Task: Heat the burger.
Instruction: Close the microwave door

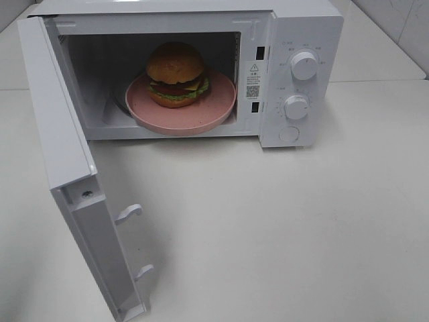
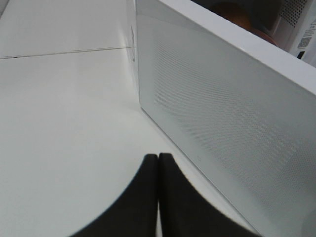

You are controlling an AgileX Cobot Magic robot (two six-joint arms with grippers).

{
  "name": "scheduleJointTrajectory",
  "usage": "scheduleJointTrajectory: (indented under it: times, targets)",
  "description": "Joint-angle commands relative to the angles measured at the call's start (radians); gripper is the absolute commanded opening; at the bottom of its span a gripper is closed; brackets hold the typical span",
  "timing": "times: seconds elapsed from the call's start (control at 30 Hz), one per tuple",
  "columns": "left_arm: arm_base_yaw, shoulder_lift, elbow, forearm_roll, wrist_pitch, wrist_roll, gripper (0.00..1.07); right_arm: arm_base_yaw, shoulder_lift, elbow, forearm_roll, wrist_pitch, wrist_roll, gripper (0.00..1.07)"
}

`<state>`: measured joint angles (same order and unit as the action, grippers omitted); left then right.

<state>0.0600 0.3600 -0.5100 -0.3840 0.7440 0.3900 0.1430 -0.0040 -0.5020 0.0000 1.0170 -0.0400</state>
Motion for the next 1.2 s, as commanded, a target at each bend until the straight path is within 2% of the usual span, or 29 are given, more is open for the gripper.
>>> scheduleJointTrajectory:
  times: [0.03, 0.07, 0.13, 0.17, 0.2, 0.23, 0.27, 0.3, 0.33, 0.4, 0.47, 0.57, 0.63, 0.73, 0.8, 1.0, 1.07, 1.1, 1.17, 1.2]
  targets:
    - [0.004, 0.060, 0.006, -0.070, -0.051, 0.085, 0.00, -0.004, -0.026, 0.002, -0.008, -0.017, -0.002, 0.60]
    - [0.004, 0.109, 0.006, -0.111, -0.068, 0.137, 0.00, -0.004, -0.026, 0.002, -0.008, -0.017, -0.002, 0.60]
    - [0.004, 0.130, 0.006, -0.131, -0.075, 0.159, 0.00, -0.004, -0.026, 0.002, -0.008, -0.017, -0.002, 0.60]
    - [0.004, 0.181, 0.006, -0.170, -0.094, 0.206, 0.00, -0.004, -0.026, 0.002, -0.008, -0.017, -0.002, 0.60]
    - [0.004, 0.207, 0.006, -0.185, -0.103, 0.228, 0.00, -0.004, -0.026, 0.002, -0.008, -0.017, -0.002, 0.60]
    - [0.004, 0.207, 0.006, -0.185, -0.103, 0.228, 0.00, -0.004, -0.026, 0.002, -0.008, -0.017, -0.002, 0.60]
    - [0.004, 0.252, 0.006, -0.217, -0.118, 0.266, 0.00, -0.004, -0.026, 0.002, -0.008, -0.017, -0.002, 0.60]
    - [0.004, 0.252, 0.006, -0.217, -0.118, 0.266, 0.00, -0.004, -0.026, 0.002, -0.008, -0.017, -0.002, 0.60]
    - [0.004, 0.295, 0.006, -0.247, -0.134, 0.299, 0.00, -0.004, -0.026, 0.002, -0.008, -0.017, -0.002, 0.60]
    - [0.004, 0.319, 0.006, -0.260, -0.144, 0.314, 0.00, -0.004, -0.026, 0.002, -0.008, -0.017, -0.002, 0.60]
    - [0.004, 0.409, 0.006, -0.298, -0.177, 0.357, 0.00, -0.004, -0.026, 0.002, -0.008, -0.017, -0.002, 0.60]
    - [0.004, 0.426, 0.006, -0.304, -0.183, 0.368, 0.00, -0.004, -0.026, 0.002, -0.008, -0.017, -0.002, 0.60]
    - [0.004, 0.500, 0.006, -0.334, -0.222, 0.399, 0.00, -0.004, -0.026, 0.002, -0.008, -0.017, -0.002, 0.60]
    - [0.004, 0.514, 0.006, -0.341, -0.236, 0.405, 0.00, -0.004, -0.026, 0.002, -0.008, -0.017, -0.002, 0.60]
    - [-0.010, 0.577, 0.006, -0.368, -0.289, 0.462, 0.00, -0.004, -0.026, 0.002, -0.008, -0.017, -0.002, 0.60]
    - [-0.052, 0.628, 0.006, -0.400, -0.358, 0.472, 0.00, -0.004, -0.026, 0.002, -0.008, -0.017, -0.002, 0.60]
    - [-0.141, 0.695, 0.006, -0.403, -0.454, 0.473, 0.00, -0.004, -0.026, 0.002, -0.008, -0.017, -0.002, 0.60]
    - [-0.141, 0.695, 0.006, -0.403, -0.454, 0.473, 0.00, -0.004, -0.026, 0.002, -0.008, -0.017, -0.002, 0.60]
    - [-0.211, 0.750, 0.006, -0.402, -0.527, 0.473, 0.00, -0.004, -0.026, 0.002, -0.011, -0.017, 0.003, 0.60]
    - [-0.211, 0.750, 0.006, -0.402, -0.527, 0.473, 0.00, -0.004, -0.026, 0.002, -0.011, -0.017, 0.003, 0.60]
